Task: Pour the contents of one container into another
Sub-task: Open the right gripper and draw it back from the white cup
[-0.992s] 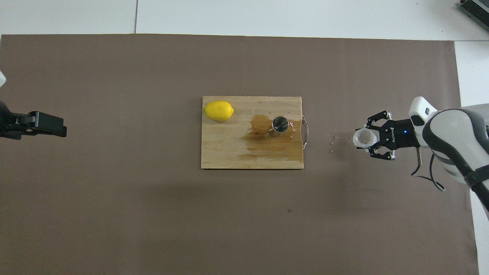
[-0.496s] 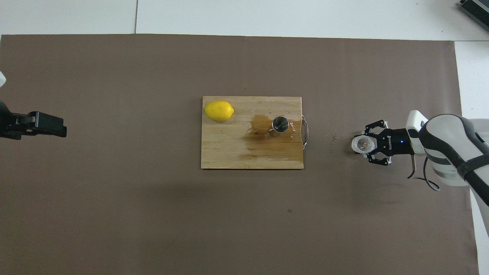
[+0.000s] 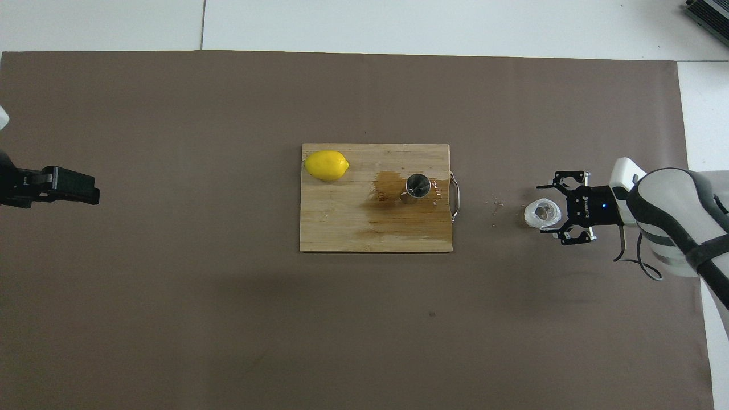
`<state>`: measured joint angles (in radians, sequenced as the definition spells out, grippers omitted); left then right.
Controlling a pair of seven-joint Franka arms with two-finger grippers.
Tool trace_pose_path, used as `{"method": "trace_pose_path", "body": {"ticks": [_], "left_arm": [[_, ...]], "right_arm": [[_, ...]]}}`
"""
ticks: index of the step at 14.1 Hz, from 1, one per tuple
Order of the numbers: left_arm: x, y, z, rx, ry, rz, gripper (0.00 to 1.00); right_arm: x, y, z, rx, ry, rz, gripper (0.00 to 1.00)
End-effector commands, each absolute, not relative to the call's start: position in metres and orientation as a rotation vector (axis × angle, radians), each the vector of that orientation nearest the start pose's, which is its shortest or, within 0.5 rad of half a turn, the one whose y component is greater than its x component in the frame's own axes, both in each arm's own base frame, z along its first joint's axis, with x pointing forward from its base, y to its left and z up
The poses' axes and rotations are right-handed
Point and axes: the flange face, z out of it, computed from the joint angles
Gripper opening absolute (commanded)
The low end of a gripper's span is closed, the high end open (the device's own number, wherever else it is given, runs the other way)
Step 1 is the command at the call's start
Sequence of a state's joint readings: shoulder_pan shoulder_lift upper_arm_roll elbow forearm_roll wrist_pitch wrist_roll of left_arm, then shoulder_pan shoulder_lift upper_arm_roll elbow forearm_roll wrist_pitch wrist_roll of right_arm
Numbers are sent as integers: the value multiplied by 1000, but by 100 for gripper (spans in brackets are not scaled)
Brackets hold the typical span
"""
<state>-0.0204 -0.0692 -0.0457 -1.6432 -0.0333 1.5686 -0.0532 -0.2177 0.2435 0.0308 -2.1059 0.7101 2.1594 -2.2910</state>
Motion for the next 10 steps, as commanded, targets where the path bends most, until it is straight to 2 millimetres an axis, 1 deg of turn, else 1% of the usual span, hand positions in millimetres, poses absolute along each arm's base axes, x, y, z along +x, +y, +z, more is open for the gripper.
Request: {"method": "trace_pose_path", "body": {"ticks": [1,2,4,6,7,8,9,10], "left_arm": [[521,-39,629,-3177,24,23,100],[520,-39,630,-3177,24,20,100],[520,-39,630,-3177,24,20,100],[521,-39,629,-3177,24,23,100],[520,-39,630,-3177,24,20,100],[520,-39,630,-3177,24,20,100],[520,-39,630,-3177,24,20,100],[521,-39,629,-3177,24,23,100]], "right_arm": [[547,-75,342,2399,2415,675,100],[545,-68,355,2423,2388,617,100],[541,-63,365,2567,2280,513,100],[541,-65,372,2722,2090,435,100],[543,-67,375,2835,1932,371,100],[542,-63,374,2888,1836,281,100],[543,-54,374,2911,1778,225,100],[544,-53,374,2947,1699,184,100]]}}
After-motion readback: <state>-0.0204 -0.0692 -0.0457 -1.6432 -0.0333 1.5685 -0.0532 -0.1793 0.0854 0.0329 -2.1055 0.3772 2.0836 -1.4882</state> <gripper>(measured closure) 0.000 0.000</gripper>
